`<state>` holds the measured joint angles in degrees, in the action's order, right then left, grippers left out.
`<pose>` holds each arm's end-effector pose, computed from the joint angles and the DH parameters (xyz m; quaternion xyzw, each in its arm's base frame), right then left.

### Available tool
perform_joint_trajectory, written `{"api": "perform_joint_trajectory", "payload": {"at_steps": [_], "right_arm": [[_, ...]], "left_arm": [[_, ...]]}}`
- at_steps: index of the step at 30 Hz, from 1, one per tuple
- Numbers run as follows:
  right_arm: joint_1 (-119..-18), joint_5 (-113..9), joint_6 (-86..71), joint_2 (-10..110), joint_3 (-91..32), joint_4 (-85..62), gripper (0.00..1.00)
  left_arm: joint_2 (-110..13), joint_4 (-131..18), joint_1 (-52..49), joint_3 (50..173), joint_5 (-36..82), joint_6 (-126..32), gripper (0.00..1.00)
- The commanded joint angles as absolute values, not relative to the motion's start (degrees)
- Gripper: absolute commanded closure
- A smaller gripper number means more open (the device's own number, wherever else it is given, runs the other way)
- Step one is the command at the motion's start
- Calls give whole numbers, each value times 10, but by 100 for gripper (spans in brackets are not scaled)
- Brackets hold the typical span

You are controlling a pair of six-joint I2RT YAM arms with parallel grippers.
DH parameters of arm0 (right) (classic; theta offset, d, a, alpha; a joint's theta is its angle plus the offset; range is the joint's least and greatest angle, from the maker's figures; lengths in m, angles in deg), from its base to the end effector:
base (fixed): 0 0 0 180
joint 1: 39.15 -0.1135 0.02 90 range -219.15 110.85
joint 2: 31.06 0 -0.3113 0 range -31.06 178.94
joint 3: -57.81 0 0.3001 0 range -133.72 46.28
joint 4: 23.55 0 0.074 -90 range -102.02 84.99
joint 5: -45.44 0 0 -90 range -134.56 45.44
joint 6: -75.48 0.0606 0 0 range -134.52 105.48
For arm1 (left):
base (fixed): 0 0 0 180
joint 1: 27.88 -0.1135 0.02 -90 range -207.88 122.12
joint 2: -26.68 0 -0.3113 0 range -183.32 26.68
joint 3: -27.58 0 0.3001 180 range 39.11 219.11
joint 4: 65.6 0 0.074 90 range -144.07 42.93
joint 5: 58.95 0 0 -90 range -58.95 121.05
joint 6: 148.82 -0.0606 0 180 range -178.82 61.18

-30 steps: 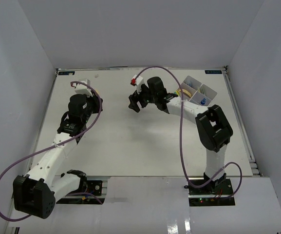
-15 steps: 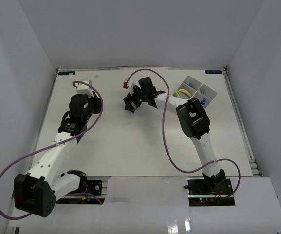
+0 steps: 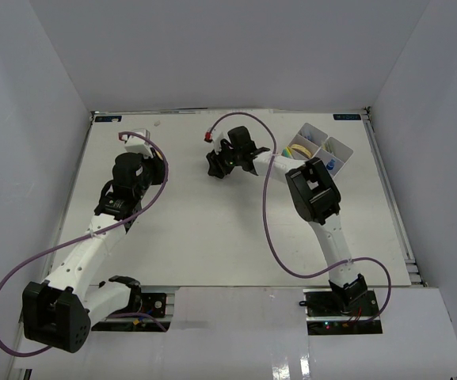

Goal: Sort the stationery into containers
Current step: Pick up the pen cap from the center of the board.

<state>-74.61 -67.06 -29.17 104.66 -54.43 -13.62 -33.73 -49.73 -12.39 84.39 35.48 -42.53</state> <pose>0.4969 0.3824 0.1397 -0.4495 0.7432 0.2529 0.4262 0.2831 -0.0736 0.3206 -0.0280 0.8157 -0.1276 0.5635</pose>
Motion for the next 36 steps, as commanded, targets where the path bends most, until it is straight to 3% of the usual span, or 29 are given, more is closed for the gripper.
{"api": "perform_joint_trajectory", "payload": {"at_steps": [1,7,12,15,17,21,25,29,31,36], "right_arm": [[-746,-655,-267,1008,-500,-100,52],[-746,-584,-203,945,-408,-105,73],[-754,-456,-71,815,-225,-135,79],[-761,-393,48,735,-111,-147,76],[-798,-320,148,669,-27,-142,66],[-830,-278,203,668,-10,-123,56],[-854,-278,220,679,-15,-121,43],[-857,-281,187,672,-41,-64,40],[-857,-282,173,665,-50,-52,27],[-861,-297,86,618,-66,-33,26]], "left_arm": [[-326,-501,-128,848,340,-427,96],[-324,-501,-128,848,333,-424,96],[-316,-503,-128,847,327,-420,96],[-310,-504,-128,847,323,-417,96],[-302,-506,-128,844,318,-412,96],[-300,-506,-128,844,322,-413,96],[-301,-506,-128,842,325,-415,96],[-298,-508,-128,840,322,-418,96],[-296,-511,-128,840,318,-419,96],[-293,-512,-128,840,314,-424,96]]}}
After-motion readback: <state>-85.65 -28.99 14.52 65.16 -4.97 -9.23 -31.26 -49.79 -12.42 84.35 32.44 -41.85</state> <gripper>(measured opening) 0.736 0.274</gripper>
